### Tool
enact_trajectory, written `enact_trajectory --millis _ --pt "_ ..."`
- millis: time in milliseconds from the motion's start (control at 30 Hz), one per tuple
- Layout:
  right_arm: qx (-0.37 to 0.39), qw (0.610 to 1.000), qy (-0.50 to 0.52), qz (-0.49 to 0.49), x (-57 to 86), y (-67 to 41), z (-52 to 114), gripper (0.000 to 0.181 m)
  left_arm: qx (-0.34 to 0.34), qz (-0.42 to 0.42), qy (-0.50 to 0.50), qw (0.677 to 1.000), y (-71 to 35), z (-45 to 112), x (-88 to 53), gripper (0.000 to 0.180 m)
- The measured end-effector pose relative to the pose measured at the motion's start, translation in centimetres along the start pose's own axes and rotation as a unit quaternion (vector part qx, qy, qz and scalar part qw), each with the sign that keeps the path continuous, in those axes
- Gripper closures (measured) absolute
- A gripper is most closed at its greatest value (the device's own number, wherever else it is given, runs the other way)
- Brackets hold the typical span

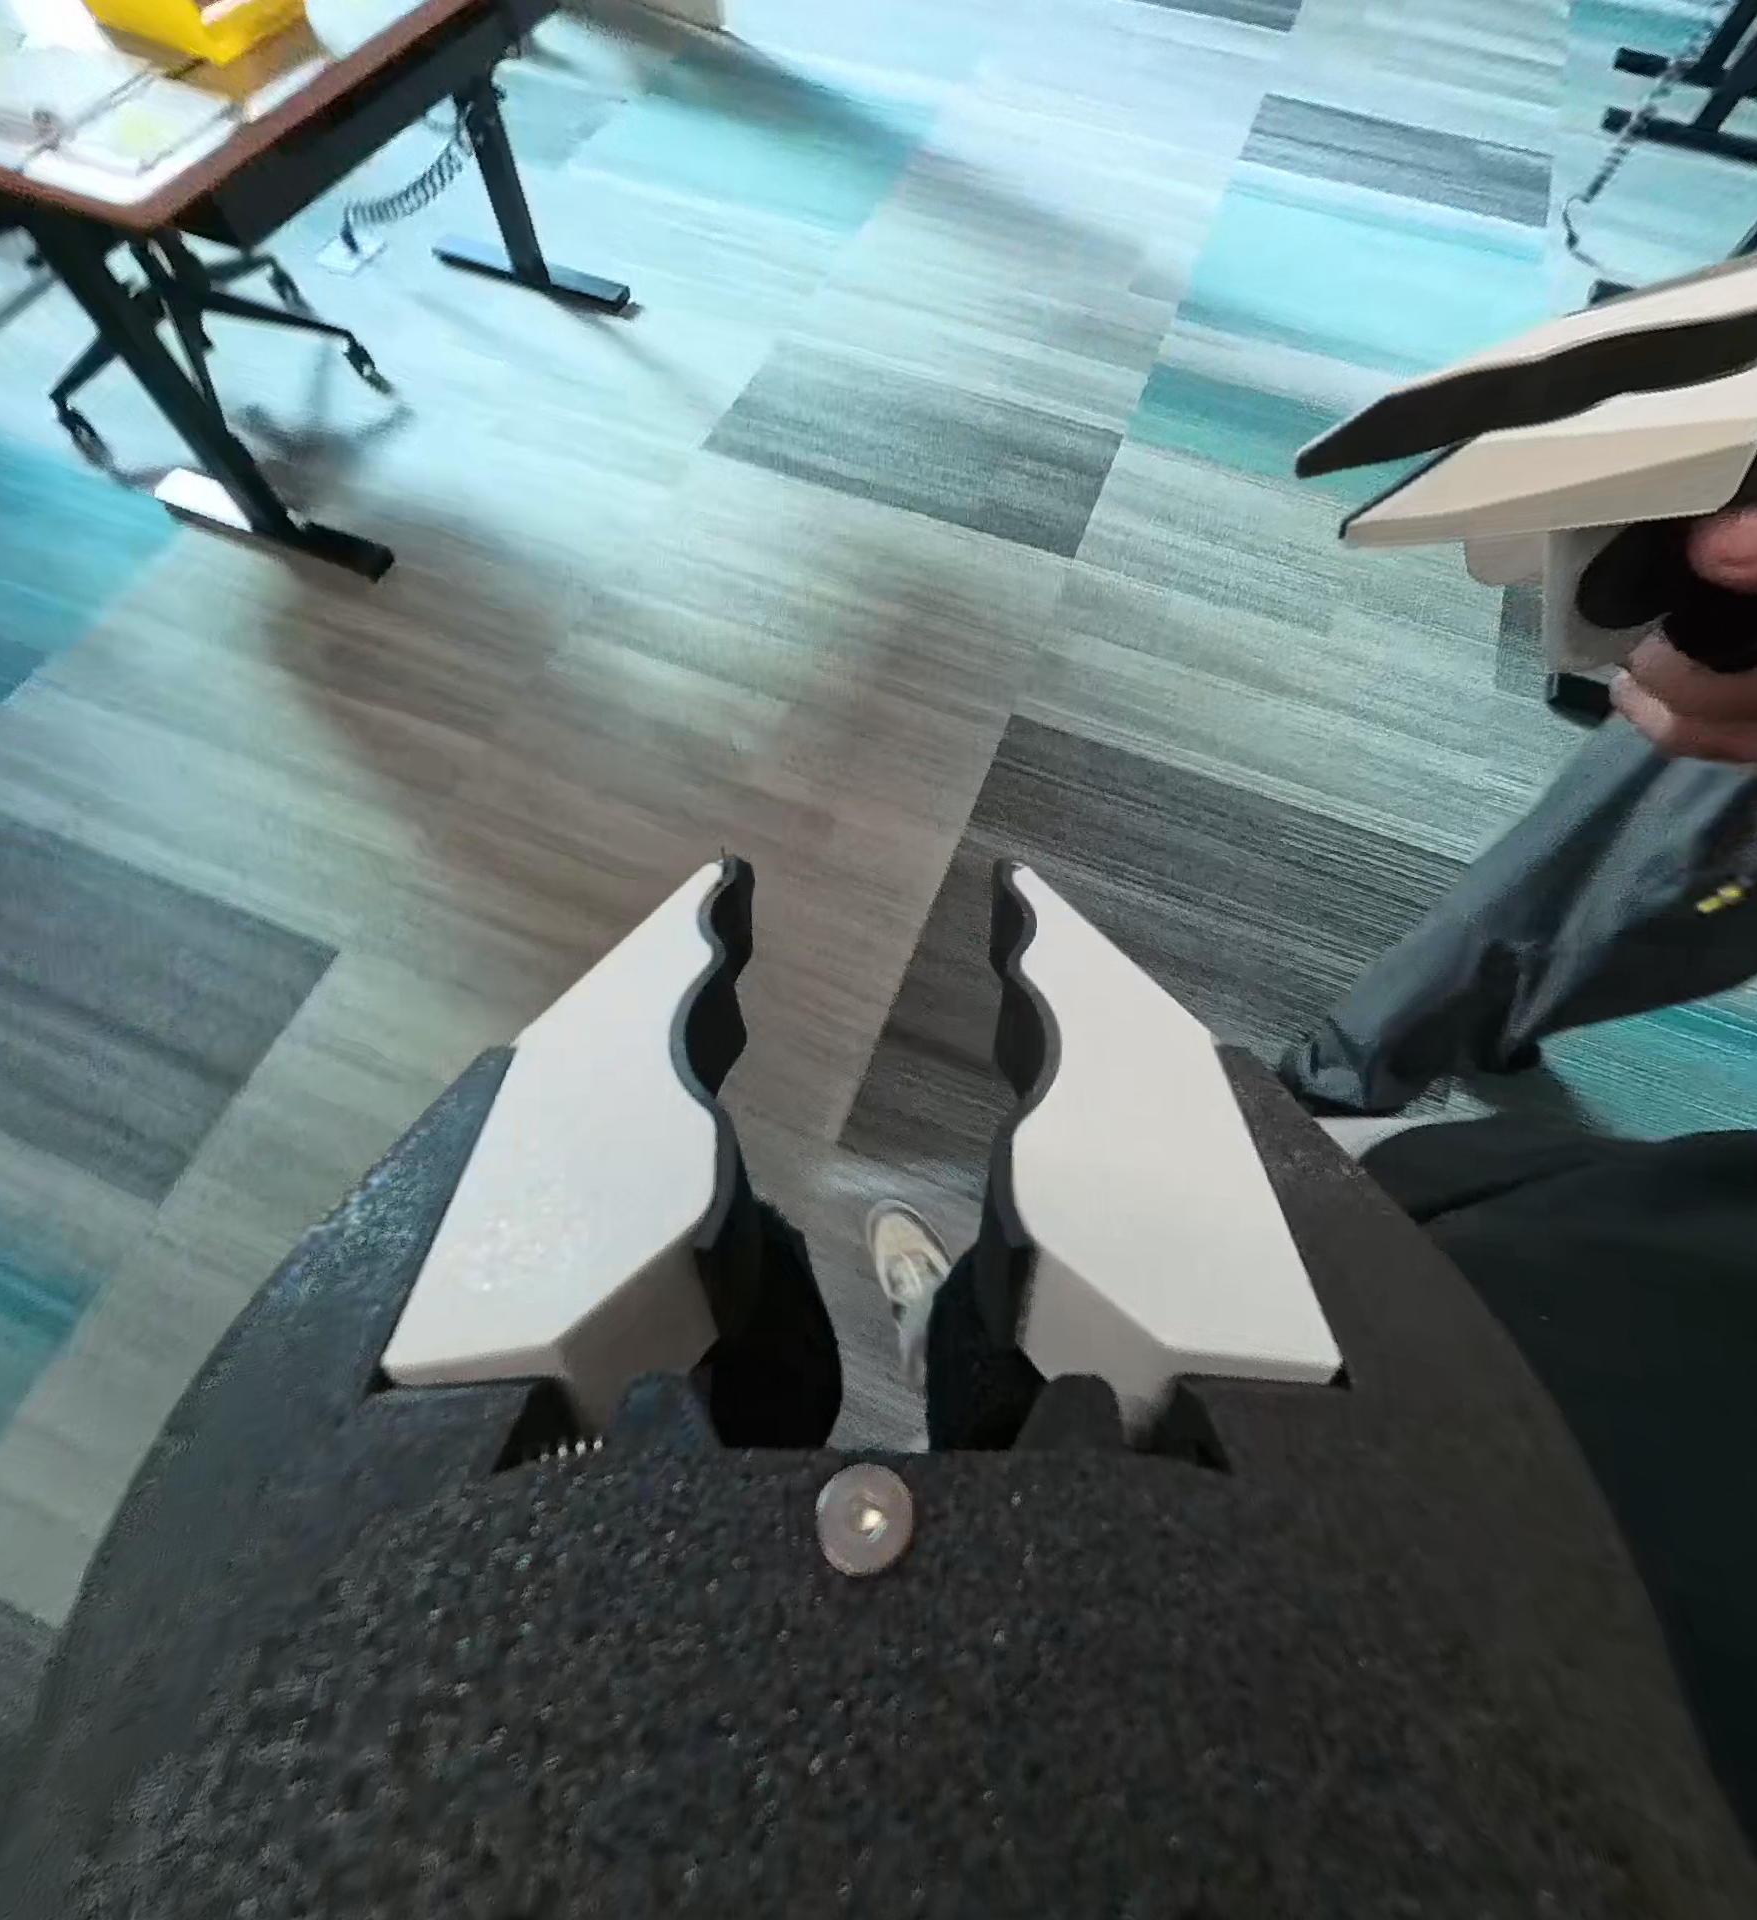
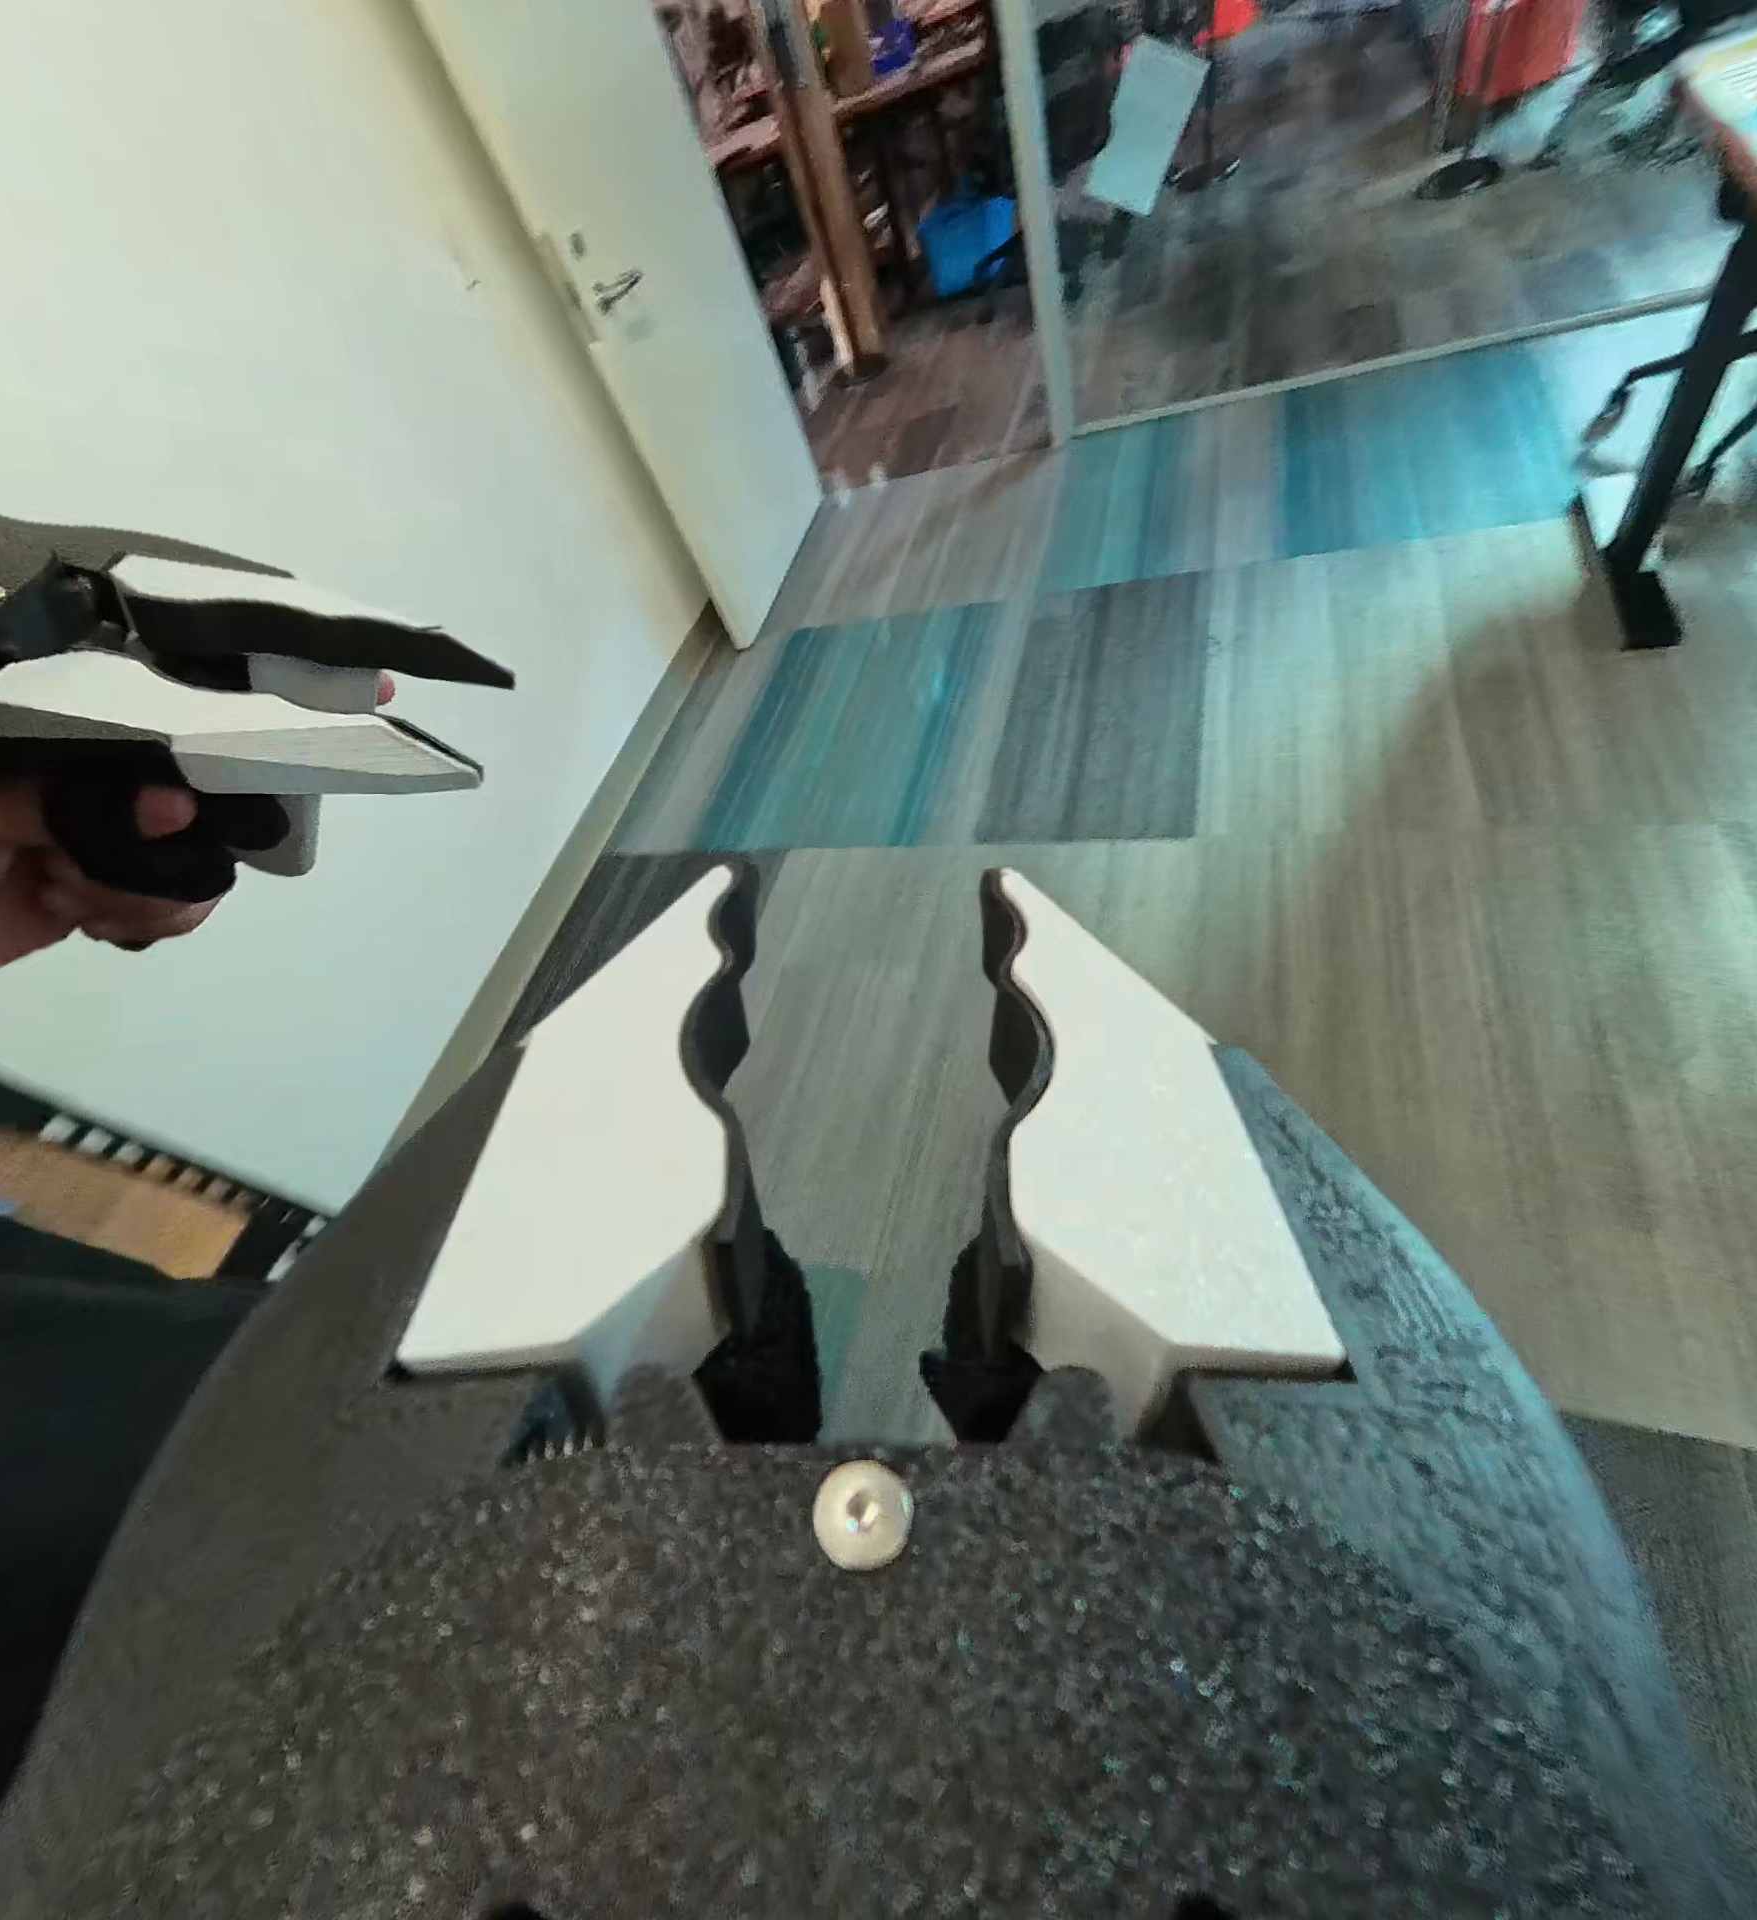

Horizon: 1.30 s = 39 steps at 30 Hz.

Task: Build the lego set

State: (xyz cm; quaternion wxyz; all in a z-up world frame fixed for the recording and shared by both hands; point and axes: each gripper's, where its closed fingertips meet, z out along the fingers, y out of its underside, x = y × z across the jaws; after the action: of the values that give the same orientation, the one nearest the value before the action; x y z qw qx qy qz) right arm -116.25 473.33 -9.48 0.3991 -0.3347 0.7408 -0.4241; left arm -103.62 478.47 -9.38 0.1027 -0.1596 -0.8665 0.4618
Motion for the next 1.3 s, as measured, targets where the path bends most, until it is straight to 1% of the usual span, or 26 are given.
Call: enact_trajectory --millis 33,133,200,300,400,500,567,633,667,767,800,933,1033,1200,1300 --pt "0.006 1.000 0.010 0.001 2.9 -2.1 1.1 0.138 0.001 0.011 0.006 1.000 -2.6 2.4 -1.6 0.136" --pt "0.005 0.999 0.042 -0.003 11.3 -7.5 3.6 0.138 -0.002 0.029 0.031 0.999 -9.2 10.0 -6.1 0.136" --pt "0.024 0.997 0.067 -0.010 17.2 -10.7 5.2 0.138 0.001 0.028 0.048 0.998 -13.0 15.9 -8.9 0.136" --pt "0.023 0.995 0.094 -0.005 26.6 -13.8 8.2 0.138 -0.001 0.026 0.081 0.996 -18.0 26.0 -12.6 0.136" --pt "0.035 0.992 0.119 0.002 36.6 -16.9 11.8 0.138 0.002 0.055 0.097 0.994 -23.4 36.3 -16.1 0.136" --pt "0.031 0.990 0.138 0.011 47.4 -20.3 15.4 0.138 0.007 0.082 0.105 0.991 -29.6 46.7 -19.4 0.136" --pt "0.020 0.988 0.149 0.026 54.1 -23.8 17.2 0.137 0.001 0.081 0.121 0.989 -34.6 53.3 -21.2 0.136" --pt "0.034 0.987 0.153 0.030 60.0 -28.7 17.9 0.138 0.017 0.069 0.156 0.985 -40.8 59.4 -22.1 0.139" --pt "0.042 0.985 0.167 0.022 63.1 -30.9 17.9 0.139 0.024 0.064 0.176 0.982 -43.9 62.5 -22.4 0.143" --pt "0.037 0.977 0.211 0.014 73.3 -35.7 17.4 0.140 0.013 0.068 0.211 0.975 -51.9 71.9 -23.2 0.145" --pt "0.041 0.975 0.220 0.019 76.7 -36.9 17.2 0.140 0.019 0.074 0.219 0.973 -54.5 74.9 -23.4 0.148" --pt "0.062 0.964 0.255 0.047 91.2 -39.6 16.9 0.140 0.028 0.098 0.257 0.961 -63.0 88.4 -22.8 0.151" --pt "0.083 0.955 0.279 0.062 103.3 -41.1 16.2 0.141 0.032 0.120 0.269 0.955 -68.8 100.1 -21.3 0.152" --pt "0.092 0.946 0.299 0.083 124.1 -45.7 13.3 0.141 0.017 0.120 0.291 0.949 -79.2 118.4 -16.9 0.155" --pt "0.092 0.943 0.310 0.082 134.8 -50.6 10.7 0.141 -0.006 0.115 0.335 0.935 -86.0 127.0 -13.2 0.155"
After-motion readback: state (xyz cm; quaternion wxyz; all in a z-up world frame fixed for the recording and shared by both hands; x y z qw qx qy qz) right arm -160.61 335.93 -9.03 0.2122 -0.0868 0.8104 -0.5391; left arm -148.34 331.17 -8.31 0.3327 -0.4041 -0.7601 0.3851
